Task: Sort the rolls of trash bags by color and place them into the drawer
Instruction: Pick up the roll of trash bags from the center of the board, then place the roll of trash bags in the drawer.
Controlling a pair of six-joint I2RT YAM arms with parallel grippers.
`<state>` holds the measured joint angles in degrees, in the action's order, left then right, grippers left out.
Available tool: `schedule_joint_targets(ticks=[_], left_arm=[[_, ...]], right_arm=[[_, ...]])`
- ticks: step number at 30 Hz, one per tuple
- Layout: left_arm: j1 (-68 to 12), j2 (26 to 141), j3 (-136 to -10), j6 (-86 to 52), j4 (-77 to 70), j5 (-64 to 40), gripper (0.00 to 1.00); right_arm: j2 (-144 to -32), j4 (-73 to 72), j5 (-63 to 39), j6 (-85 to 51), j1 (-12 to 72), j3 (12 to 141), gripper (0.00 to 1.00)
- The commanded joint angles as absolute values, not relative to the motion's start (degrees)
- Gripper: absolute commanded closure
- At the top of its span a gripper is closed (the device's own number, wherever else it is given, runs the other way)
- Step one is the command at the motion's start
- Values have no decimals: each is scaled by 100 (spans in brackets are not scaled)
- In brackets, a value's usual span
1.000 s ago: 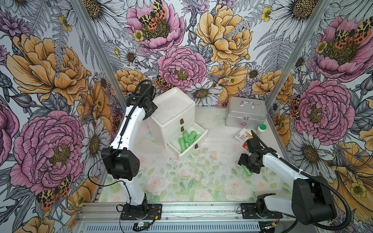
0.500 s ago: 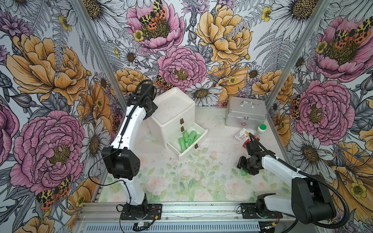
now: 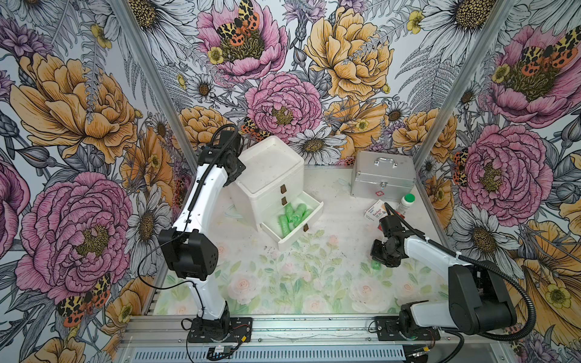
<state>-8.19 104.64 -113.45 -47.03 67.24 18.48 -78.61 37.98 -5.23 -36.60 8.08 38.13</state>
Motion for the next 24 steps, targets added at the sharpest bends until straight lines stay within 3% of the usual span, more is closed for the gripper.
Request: schedule_joint_targets(ticks=[1, 12, 24], left_arm=[[-1037, 10969, -10903, -5095, 7227, 677, 100], [-1096, 11054, -10962, -5124, 7225, 650, 100], [-1125, 10900, -10919, -5133, 7235, 667, 100]], right_arm=[[-7962, 3652, -610, -3681, 885, 3855, 83], [-8065, 3604, -1247, -4422, 2350, 5410, 83], [-10625, 3510, -1824, -4579, 3807, 9047, 82]])
